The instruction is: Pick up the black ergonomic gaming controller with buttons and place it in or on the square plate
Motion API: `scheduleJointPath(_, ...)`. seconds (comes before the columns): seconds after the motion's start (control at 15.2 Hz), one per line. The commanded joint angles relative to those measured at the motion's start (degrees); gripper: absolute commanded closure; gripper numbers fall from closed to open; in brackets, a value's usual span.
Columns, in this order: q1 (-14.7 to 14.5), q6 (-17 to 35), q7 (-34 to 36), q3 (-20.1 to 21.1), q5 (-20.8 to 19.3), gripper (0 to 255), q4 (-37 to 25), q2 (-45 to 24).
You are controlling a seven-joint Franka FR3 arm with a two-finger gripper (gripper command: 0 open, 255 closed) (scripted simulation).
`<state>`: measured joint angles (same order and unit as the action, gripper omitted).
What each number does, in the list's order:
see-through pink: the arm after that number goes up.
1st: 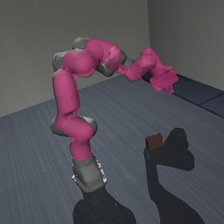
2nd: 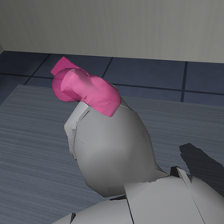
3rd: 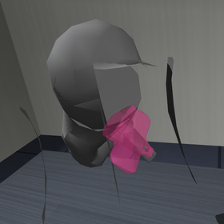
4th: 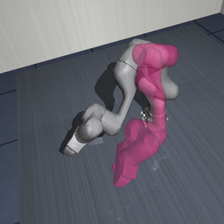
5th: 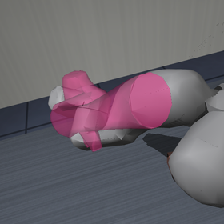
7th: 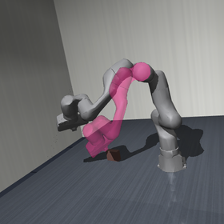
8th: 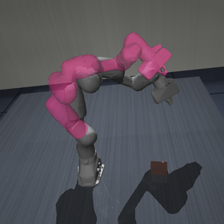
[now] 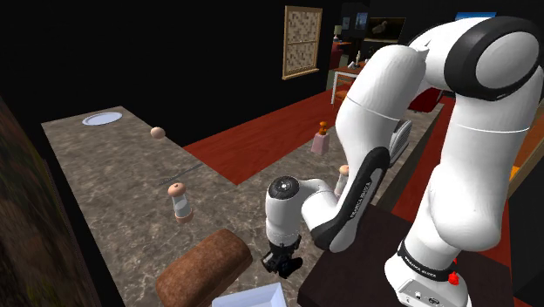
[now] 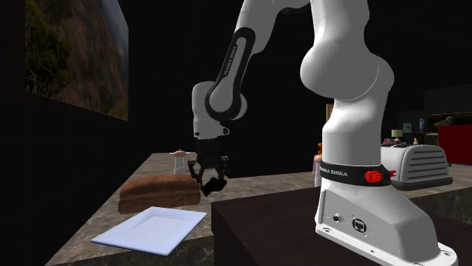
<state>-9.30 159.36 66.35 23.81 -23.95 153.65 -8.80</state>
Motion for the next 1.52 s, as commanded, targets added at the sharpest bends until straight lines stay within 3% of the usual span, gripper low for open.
scheduleJointPath(0.0,-2.7,-1.5,4.1,1.0,-0.6,255,-2.5,-1.7)
scheduleJointPath(0.73,-17.5,-11.5,21.0,3.3,-3.6,255,-20.7,-13.7)
scheduleJointPath(1.45,-22.0,-6.1,26.6,-2.8,-11.1,255,-23.3,-22.3)
